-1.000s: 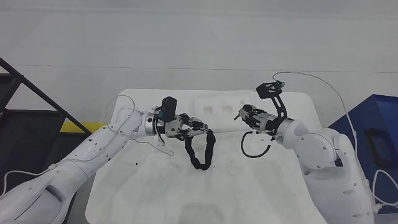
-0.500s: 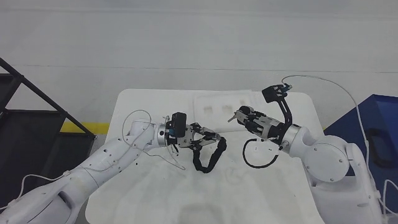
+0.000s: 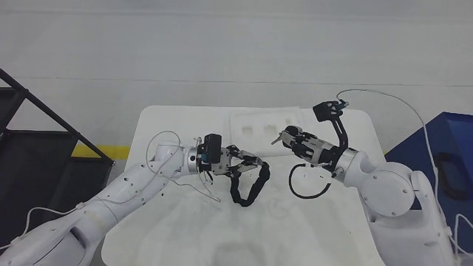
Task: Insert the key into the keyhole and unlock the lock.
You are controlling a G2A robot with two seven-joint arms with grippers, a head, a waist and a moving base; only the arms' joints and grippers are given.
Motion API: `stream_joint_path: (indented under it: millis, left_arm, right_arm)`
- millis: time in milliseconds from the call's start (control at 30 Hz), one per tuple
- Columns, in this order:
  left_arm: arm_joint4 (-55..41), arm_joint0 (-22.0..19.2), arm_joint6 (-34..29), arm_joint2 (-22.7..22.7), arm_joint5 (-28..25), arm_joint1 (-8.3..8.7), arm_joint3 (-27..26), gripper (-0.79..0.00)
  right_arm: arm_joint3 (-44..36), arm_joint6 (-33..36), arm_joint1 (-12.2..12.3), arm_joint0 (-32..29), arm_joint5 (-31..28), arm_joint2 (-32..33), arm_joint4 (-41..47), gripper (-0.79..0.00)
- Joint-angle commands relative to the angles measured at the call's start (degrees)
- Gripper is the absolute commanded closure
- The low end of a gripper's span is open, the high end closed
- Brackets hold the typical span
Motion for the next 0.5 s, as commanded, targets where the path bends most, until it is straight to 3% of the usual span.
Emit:
stream_joint_path:
  millis: [0, 233, 467]
  left_arm:
    - [-2.84, 1.44, -1.54, -0.95, 2.91, -0.19, -0.56, 0.0]
    - [-4.5, 3.05, -2.84, -1.07, 7.2, -1.85, -2.56, 0.0]
    - [-6.95, 1.81, -1.55, 0.24, 7.27, -4.92, 1.91, 0.0]
  right_arm:
    - [-0.94, 0.71, 0.13, -0.34, 1.49, 0.17, 0.05, 0.0]
    - [-5.56, -0.13, 0.37, -3.67, 3.82, -0.73, 1.26, 0.0]
    - [-7.06, -4.23, 0.71, -6.27, 3.42, -1.89, -3.72, 0.0]
